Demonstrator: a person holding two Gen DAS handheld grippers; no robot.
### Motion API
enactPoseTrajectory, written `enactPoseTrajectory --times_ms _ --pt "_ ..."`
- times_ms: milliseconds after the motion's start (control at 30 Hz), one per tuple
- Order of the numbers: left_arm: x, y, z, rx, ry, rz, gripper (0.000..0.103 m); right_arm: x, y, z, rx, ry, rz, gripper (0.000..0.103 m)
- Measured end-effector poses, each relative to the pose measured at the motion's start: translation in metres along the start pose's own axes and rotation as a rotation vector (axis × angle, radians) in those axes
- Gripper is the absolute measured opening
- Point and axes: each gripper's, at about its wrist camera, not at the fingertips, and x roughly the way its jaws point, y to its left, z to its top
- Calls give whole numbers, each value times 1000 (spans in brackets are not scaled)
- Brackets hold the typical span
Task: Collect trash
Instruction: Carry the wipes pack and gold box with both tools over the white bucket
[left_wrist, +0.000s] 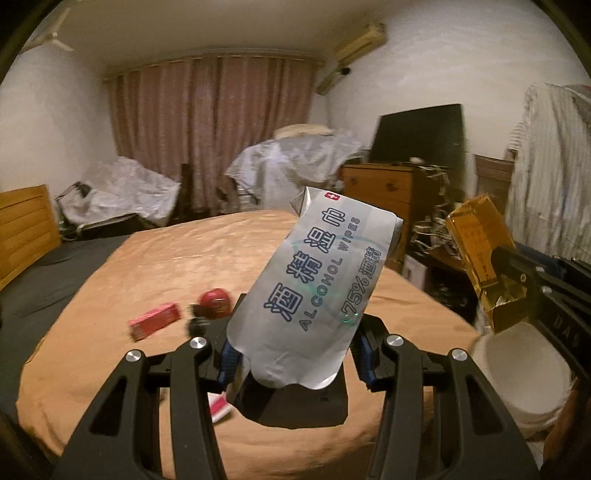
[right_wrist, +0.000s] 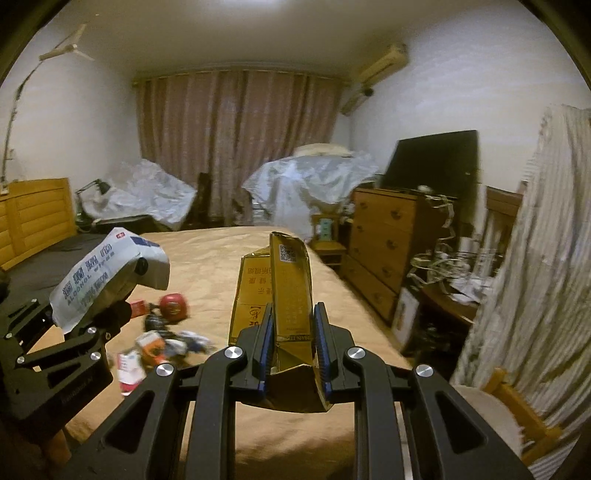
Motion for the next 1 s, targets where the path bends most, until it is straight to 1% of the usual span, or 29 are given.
enactPoseTrajectory --times_ms 133,267,367,533,567,633,733,767,900,1000 --pt "9 -37 4 20 14 -88 48 -16 -52 -1 18 13 -76 21" --pt "15 -76 4 51 27 -167 48 -27 -111 -8 47 60 -150 21" --pt "21 -105 6 75 40 -223 49 -29 -155 -17 79 105 -187 22" --pt "38 -147 -1 114 104 -317 49 -25 -218 -37 121 193 -232 22" --pt "44 -155 -2 119 127 -337 49 -22 -221 -41 125 209 -238 22" --pt "51 -167 -8 123 163 -368 49 -16 -245 -49 152 264 -244 22" --pt "66 -186 -19 131 230 -411 49 -1 -269 -61 189 344 -232 22" --pt "72 -192 -23 140 254 -426 49 6 -283 -67 208 390 -219 22" --pt "93 -211 -38 170 355 -489 49 30 -310 -83 243 497 -194 22" --pt "108 -225 -48 185 416 -518 49 44 -322 -94 270 548 -180 22"
